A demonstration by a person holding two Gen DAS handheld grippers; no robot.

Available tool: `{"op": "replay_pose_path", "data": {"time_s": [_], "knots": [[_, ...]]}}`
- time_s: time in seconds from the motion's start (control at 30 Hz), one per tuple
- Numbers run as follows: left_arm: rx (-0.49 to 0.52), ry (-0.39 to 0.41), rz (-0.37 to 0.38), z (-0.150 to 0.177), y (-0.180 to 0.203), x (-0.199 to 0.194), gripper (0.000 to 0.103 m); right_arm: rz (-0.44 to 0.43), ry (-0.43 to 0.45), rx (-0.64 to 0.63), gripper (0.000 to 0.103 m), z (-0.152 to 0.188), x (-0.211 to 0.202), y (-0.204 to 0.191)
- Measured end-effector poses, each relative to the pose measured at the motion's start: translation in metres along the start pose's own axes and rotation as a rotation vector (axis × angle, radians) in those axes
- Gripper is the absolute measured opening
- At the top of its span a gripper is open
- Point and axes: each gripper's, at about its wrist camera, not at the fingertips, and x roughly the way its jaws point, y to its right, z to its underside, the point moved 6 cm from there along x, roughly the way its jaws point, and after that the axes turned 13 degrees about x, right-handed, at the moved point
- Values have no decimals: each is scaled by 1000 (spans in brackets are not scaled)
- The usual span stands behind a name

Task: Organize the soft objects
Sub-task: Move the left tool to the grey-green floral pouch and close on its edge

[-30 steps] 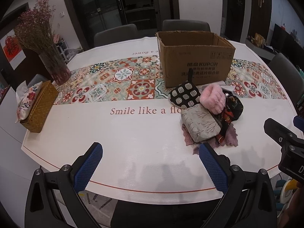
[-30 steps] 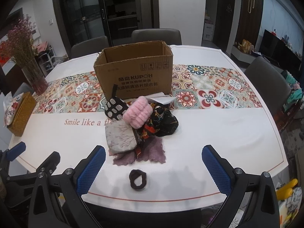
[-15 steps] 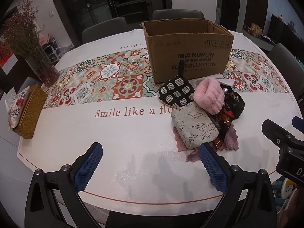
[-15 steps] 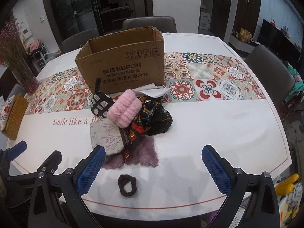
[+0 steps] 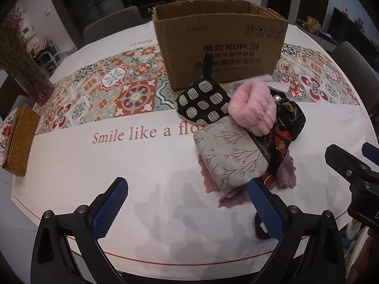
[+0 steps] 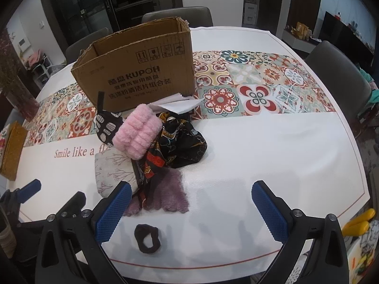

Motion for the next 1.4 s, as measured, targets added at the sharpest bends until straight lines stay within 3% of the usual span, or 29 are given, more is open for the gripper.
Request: {"op": "replay_pose_path", "data": {"time_s": [0.57, 1.17, 1.4], "knots": [[26, -58, 70, -24, 32, 43, 101, 12, -56, 45, 102, -5, 34, 19], [83, -136, 80, -29, 64, 73, 101, 15, -114, 129, 102, -10, 66, 50], [85, -163, 87, -24, 66, 80, 84, 12, -130, 133, 102, -7, 71, 52]]}}
